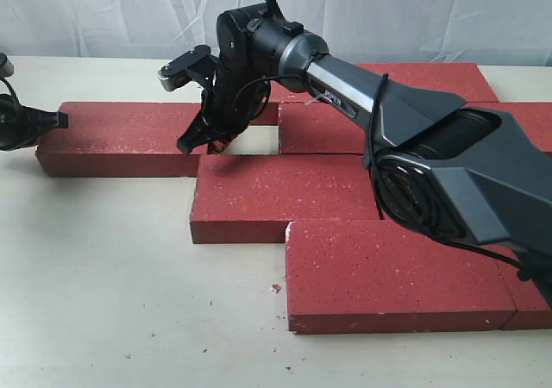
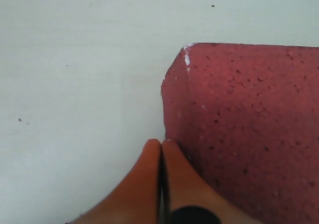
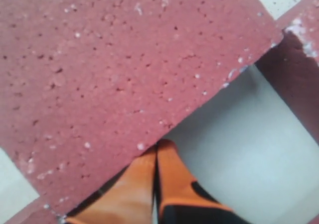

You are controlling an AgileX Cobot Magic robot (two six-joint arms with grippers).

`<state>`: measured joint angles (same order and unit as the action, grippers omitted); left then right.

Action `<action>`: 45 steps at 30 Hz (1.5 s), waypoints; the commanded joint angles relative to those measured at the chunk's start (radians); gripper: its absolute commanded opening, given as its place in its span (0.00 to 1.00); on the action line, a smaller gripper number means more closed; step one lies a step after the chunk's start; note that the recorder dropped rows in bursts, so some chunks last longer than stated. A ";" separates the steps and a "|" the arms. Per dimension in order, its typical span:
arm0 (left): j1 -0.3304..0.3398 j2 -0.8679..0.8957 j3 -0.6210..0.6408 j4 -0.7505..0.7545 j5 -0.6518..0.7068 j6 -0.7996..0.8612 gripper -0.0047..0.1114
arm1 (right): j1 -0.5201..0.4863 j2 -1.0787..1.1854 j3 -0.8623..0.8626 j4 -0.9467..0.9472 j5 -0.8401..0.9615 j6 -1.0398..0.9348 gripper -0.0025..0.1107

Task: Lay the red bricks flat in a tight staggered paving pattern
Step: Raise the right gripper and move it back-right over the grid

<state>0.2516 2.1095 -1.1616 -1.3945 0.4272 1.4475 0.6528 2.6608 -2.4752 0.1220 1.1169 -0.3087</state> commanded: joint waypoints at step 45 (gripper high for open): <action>-0.005 -0.014 -0.004 -0.018 0.157 0.002 0.04 | -0.004 -0.349 0.266 -0.222 0.104 0.061 0.02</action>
<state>0.2511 2.1060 -1.1633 -1.4060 0.5683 1.4511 0.6570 2.3733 -2.3135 -0.1058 1.2143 -0.2509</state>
